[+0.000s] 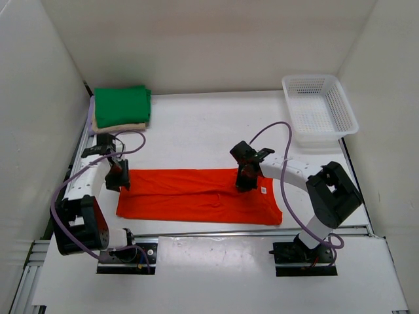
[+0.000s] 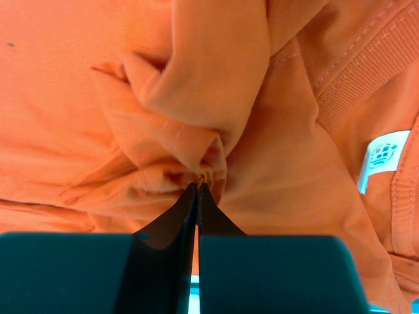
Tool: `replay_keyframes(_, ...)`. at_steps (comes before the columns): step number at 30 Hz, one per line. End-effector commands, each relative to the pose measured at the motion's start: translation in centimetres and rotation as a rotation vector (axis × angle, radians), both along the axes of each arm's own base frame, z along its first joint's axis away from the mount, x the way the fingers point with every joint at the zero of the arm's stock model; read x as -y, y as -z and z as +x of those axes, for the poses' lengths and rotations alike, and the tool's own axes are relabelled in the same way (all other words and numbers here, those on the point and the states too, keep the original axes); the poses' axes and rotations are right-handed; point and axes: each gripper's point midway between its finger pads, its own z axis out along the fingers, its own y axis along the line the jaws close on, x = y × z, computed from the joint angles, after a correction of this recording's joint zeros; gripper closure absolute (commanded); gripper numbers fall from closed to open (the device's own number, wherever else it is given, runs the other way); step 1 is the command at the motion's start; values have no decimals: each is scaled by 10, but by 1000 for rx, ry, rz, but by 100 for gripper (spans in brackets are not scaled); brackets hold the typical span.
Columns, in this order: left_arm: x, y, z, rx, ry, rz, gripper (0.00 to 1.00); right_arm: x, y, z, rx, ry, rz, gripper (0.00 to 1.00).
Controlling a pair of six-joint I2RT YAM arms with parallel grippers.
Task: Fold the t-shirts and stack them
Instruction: Fold the other side of the tshirt into a rectangle
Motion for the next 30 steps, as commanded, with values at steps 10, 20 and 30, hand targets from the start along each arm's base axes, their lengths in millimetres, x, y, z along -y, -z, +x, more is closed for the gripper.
replay_keyframes(10, -16, -4, 6, -107, -22, 59, 37, -6, 2, 1, -8, -18, 8, 100)
replay_keyframes(20, 3, 28, -6, -246, 30, 6, 29, -5, 3, 2, -2, -16, 2, 100)
replay_keyframes(30, 2, 47, -2, -283, 31, 2, 56, -2, 3, 4, 9, -11, -12, 100)
